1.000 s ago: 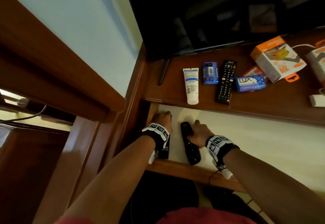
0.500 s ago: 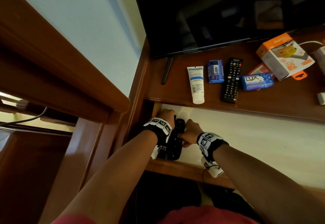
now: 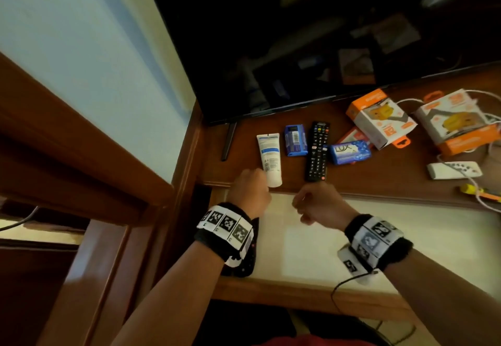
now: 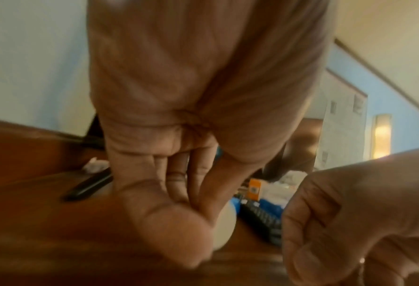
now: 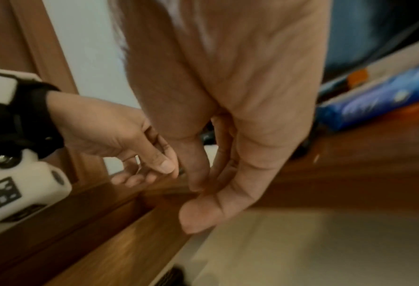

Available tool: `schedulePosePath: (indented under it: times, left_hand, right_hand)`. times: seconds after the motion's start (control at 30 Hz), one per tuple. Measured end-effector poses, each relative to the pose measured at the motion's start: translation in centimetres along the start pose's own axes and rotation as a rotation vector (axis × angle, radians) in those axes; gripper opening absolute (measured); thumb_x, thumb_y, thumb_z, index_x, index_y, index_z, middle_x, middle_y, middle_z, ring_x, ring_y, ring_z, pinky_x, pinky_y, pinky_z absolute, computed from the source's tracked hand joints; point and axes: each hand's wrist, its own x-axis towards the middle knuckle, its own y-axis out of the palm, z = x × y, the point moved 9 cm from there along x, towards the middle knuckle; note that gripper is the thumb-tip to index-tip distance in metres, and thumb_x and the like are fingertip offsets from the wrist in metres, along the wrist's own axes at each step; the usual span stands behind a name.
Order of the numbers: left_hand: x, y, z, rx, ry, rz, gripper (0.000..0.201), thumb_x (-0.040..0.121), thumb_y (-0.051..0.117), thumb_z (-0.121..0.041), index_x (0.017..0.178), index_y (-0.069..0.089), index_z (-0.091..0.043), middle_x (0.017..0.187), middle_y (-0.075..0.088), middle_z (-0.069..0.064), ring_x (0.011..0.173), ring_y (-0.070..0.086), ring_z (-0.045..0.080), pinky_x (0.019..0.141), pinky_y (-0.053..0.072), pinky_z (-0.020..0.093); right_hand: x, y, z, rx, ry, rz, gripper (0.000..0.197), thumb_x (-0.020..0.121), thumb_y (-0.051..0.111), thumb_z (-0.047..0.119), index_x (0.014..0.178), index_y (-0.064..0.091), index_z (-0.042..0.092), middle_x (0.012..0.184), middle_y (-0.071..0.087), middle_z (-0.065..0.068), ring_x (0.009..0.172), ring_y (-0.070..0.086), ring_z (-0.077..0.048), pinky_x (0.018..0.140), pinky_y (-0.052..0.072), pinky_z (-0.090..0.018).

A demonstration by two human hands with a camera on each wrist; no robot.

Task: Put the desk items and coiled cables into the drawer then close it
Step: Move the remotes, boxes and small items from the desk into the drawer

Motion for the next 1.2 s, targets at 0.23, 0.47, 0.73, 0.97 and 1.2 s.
schedulePosePath:
  times: [0.23,0.47,0.73,0.97,1.2]
  left_hand:
    - [3.6,-1.4,-10.9,-0.050,0.184,-0.124,0.014,0.100,0.059,-0.019,0.104,0.065,-0.007,0.109,0.066,0.018,0.099,0.066,0.036,0.075,0.054,0.042]
    - [6.9,2.7,-15.7,0.151,0.121,-0.148,0.043,0.096,0.067,-0.027,0.131,0.054,-0.008,0.130,0.057,0.018,0.112,0.064,0.039,0.084,0.054,0.043]
    - [8.7,4.0,-15.6,0.057,0.009,-0.115,0.084,0.092,0.074,-0.022,0.155,0.021,-0.004,0.143,0.045,0.027,0.119,0.060,0.046,0.085,0.053,0.049]
    - [6.0,4.0,-12.9,-0.470,-0.062,-0.063,0.073,0.088,0.071,-0.008,0.149,0.030,-0.010,0.136,0.058,0.020,0.112,0.065,0.036,0.092,0.057,0.046]
    - [-3.3,0.9,-7.5,-0.943,0.072,-0.016,0.055,0.081,0.077,0.000,0.116,0.051,-0.034,0.101,0.064,0.003,0.090,0.068,0.027,0.081,0.060,0.049]
  right_hand:
    - [0.8,-15.3,2.7,-0.470,-0.200,-0.481,0.028,0.086,0.062,-0.002,0.108,0.072,0.010,0.114,0.070,-0.015,0.108,0.064,-0.034,0.089,0.053,-0.037]
    - [3.5,-15.8,2.0,-1.002,-0.204,-0.240,0.057,0.090,0.063,0.033,0.144,0.050,0.023,0.148,0.048,-0.005,0.141,0.037,-0.027,0.111,0.037,-0.045]
    - [3.8,-16.4,0.8,-0.919,-0.245,-0.258,0.071,0.083,0.076,0.042,0.145,0.047,0.021,0.146,0.046,-0.008,0.139,0.037,-0.029,0.114,0.036,-0.044]
    - [1.4,-16.3,0.0,-0.660,-0.289,-0.373,0.043,0.080,0.081,0.027,0.115,0.059,0.016,0.121,0.061,-0.009,0.119,0.053,-0.033,0.097,0.047,-0.042]
    - [-4.0,-11.0,0.3,-0.298,-0.524,-0.359,0.036,0.078,0.081,0.013,0.107,0.059,0.015,0.101,0.061,-0.003,0.085,0.060,-0.024,0.072,0.049,-0.037]
